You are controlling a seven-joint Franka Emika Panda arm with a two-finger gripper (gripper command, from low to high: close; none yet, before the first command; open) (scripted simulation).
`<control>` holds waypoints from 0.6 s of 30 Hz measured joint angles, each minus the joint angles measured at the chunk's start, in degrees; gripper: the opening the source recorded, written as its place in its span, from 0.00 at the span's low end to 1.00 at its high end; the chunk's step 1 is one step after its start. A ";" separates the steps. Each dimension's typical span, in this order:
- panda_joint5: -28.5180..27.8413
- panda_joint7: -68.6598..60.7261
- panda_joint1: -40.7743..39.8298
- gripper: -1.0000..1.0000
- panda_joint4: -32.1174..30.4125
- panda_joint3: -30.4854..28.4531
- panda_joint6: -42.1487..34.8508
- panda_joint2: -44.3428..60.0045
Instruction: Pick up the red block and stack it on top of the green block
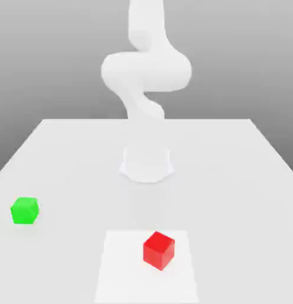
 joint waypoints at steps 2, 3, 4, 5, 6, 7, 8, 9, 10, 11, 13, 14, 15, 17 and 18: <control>-2.46 -3.13 0.28 0.50 -2.45 0.36 2.55 4.77; -3.53 -4.70 0.42 0.50 -3.62 0.40 3.76 7.07; -4.58 -6.22 0.67 0.50 -4.75 0.27 4.92 9.30; -5.46 -7.84 0.88 0.50 -5.87 0.12 6.07 11.49; -6.22 -9.52 1.08 0.50 -6.99 -0.08 7.22 13.66; -6.84 -11.30 1.20 0.50 -8.10 -0.23 8.36 15.82; -7.49 -13.06 1.56 0.50 -9.21 -0.65 9.51 17.96; -7.90 -14.98 1.87 0.50 -10.33 -1.04 10.68 20.09; -8.10 -17.05 2.00 0.50 -11.44 -1.25 11.85 22.20; -8.21 -19.20 2.33 0.50 -12.57 -1.66 13.07 24.30; -7.86 -23.89 2.99 0.50 -14.85 -2.40 15.54 28.43; -7.37 -26.47 3.39 0.50 -16.00 -2.77 16.79 30.47; -6.61 -29.24 3.80 0.50 -17.15 -3.08 18.06 32.48; -4.20 -35.39 4.96 0.50 -19.47 -3.73 20.65 36.40; -2.34 -38.94 5.48 0.50 -20.63 -3.60 21.91 38.31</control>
